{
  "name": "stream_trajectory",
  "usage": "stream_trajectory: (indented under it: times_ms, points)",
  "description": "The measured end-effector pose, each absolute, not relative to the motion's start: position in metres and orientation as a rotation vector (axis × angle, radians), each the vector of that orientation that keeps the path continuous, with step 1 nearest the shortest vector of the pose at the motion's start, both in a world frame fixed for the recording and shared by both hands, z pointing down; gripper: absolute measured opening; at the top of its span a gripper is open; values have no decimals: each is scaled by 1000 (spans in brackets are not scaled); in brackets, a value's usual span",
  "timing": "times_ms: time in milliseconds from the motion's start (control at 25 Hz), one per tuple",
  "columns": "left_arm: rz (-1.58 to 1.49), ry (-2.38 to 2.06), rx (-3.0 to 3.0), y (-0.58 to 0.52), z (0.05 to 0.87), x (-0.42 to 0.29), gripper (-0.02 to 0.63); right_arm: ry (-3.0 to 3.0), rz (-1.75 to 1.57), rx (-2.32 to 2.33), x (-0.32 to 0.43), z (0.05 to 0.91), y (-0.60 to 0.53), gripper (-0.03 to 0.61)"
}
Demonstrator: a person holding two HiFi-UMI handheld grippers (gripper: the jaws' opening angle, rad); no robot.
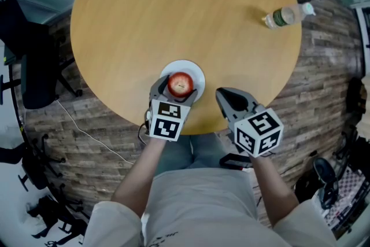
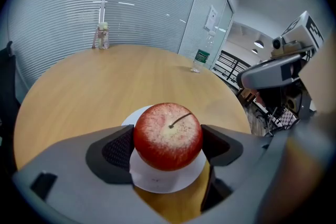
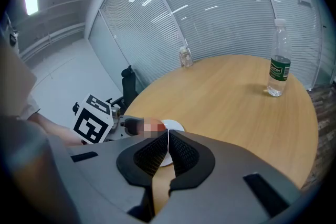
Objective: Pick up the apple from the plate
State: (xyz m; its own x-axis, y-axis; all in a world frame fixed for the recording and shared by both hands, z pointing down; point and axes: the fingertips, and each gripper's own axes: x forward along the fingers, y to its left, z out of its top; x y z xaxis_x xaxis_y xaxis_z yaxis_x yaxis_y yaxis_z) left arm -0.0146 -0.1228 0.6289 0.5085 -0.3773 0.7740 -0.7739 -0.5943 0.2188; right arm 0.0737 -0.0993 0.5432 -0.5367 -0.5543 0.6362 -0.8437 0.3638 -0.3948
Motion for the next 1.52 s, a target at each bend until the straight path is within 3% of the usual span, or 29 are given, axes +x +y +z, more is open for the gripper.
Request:
stream_trajectory:
  times_ms: [1520]
  points:
    - [645, -994, 2432, -85, 449, -37, 396, -2390, 788, 1314, 69, 449, -86, 32]
